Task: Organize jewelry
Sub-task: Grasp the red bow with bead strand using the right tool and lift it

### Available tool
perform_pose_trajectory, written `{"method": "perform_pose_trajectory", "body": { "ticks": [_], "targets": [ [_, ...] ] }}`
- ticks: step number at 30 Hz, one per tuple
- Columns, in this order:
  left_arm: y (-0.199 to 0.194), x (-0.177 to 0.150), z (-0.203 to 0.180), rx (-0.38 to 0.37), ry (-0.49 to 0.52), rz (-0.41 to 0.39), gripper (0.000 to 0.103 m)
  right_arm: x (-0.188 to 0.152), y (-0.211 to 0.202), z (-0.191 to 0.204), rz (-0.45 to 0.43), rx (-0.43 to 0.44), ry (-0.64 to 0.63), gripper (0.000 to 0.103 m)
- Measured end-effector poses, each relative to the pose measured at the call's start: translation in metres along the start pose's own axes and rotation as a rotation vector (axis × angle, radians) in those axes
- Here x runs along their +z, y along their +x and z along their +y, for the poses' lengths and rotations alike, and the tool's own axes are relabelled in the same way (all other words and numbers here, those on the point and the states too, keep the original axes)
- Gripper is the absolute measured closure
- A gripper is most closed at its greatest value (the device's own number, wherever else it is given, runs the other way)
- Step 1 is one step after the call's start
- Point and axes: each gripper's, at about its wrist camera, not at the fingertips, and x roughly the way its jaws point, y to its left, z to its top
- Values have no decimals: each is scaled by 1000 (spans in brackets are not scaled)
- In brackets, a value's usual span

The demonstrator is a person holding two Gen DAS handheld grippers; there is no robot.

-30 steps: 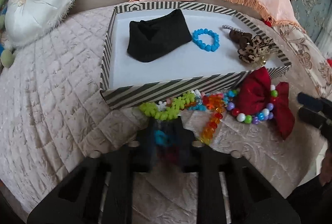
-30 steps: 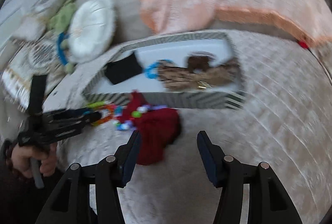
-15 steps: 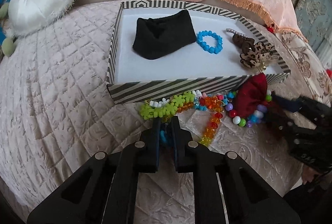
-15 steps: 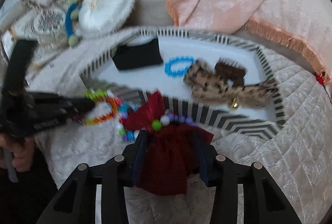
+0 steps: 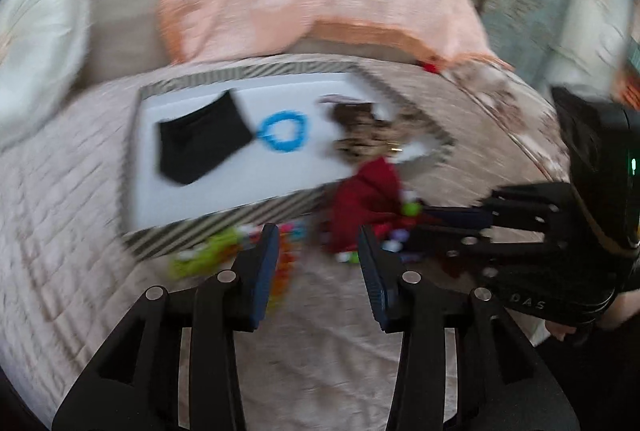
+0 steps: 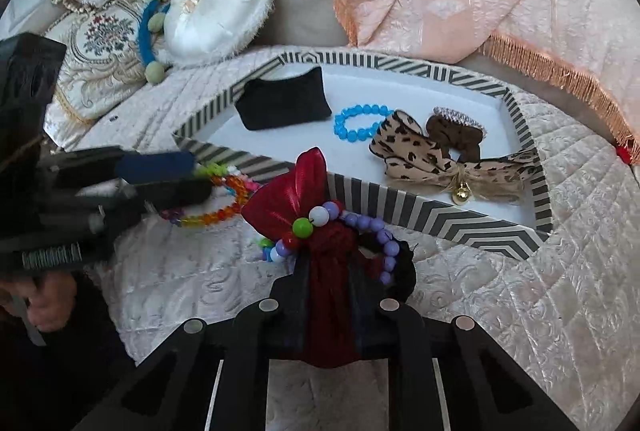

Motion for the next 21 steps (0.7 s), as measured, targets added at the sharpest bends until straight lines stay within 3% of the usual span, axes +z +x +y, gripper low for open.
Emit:
{"method": "perform_pose_trajectory", "body": {
  "ticks": [5,10,16,21],
  "targets": [
    [10,-1,-25,-43,85,27,64,-3,-4,7,5,20,-12,88],
    [12,-2,-20,-73,68,36,63,-3,-8,5,-3,37,8,88],
    [14,-7,-26,-55,123,39,63,2,-16,0,-38,87,75,88],
    [22,-6,-21,-51,103,43,63,2,-16,-4,-44,126,125,88]
  ]
}}
